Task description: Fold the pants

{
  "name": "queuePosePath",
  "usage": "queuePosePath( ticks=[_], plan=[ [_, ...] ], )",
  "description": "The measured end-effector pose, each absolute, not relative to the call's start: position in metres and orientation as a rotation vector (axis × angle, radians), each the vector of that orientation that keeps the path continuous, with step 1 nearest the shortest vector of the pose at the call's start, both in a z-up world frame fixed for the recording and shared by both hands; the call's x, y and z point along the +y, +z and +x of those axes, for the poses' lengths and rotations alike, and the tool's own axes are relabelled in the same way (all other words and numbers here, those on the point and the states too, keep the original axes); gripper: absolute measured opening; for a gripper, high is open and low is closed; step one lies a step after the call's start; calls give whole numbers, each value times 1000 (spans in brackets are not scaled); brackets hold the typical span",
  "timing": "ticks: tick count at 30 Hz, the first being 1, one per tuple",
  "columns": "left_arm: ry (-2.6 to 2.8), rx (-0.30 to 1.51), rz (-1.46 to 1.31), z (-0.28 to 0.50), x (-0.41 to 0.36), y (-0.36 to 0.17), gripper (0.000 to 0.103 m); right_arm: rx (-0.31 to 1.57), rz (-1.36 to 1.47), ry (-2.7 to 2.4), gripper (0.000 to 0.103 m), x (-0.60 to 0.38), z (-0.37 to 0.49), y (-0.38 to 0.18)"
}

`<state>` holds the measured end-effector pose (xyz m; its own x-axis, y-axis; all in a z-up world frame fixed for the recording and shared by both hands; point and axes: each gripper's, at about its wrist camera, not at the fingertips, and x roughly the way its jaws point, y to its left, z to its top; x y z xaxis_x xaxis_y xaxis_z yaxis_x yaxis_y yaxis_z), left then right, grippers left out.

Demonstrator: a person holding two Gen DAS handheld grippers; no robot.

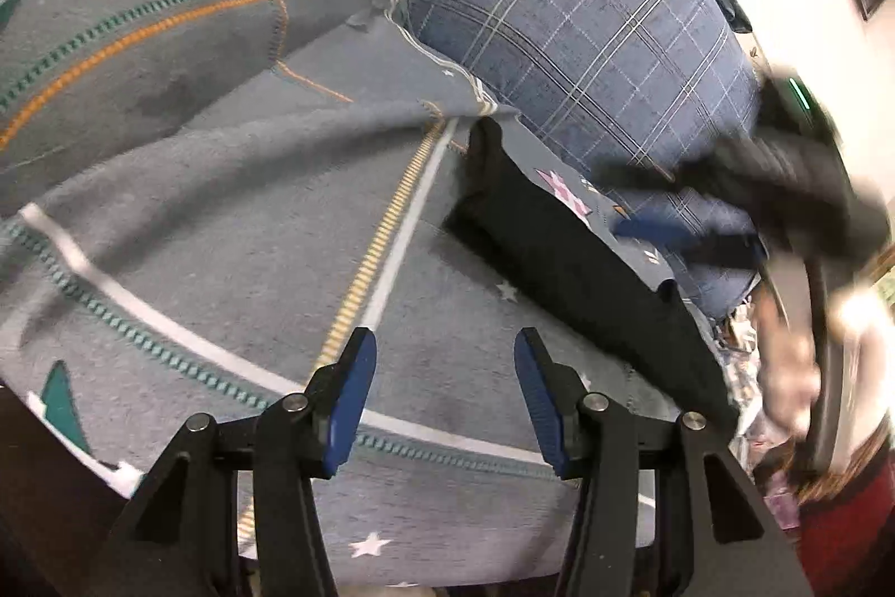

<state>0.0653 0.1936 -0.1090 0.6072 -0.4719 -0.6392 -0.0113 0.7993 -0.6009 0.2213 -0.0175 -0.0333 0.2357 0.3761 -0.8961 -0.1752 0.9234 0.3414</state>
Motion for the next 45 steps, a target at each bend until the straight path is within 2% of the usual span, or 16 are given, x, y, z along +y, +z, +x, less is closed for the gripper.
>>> queuePosePath(
  ticks=[6,11,13,15,16,26,30,36,41,42,43,45],
  plan=[
    [-283,867,-638,61,210,-110,51,1293,-160,229,71,73,257,-60],
    [-284,857,-680,58,225,-113,51,1343,-332,120,70,90,259,-100],
    [-275,853,-693,57,231,-113,51,1304,-355,123,25,90,253,-94],
    [-263,853,-712,56,236,-114,51,1280,-332,145,15,81,249,-84],
    [-258,853,-724,55,239,-114,51,1271,-311,152,14,75,247,-78],
    [-283,847,-680,48,223,-89,51,1112,20,199,13,-22,218,6],
    [-323,849,-627,47,203,-74,53,1082,137,145,12,-88,199,18],
    [-367,874,-536,49,160,-59,54,1076,340,42,12,-201,175,-6],
    [-404,905,-455,47,121,-53,54,1073,474,46,11,-255,164,-43],
    [-410,916,-436,47,113,-52,54,1081,493,66,12,-259,165,-50],
    [-411,927,-417,47,106,-51,54,1097,508,71,19,-263,163,-58],
    [-410,935,-384,50,97,-48,54,1114,521,34,22,-271,157,-68]
  ],
)
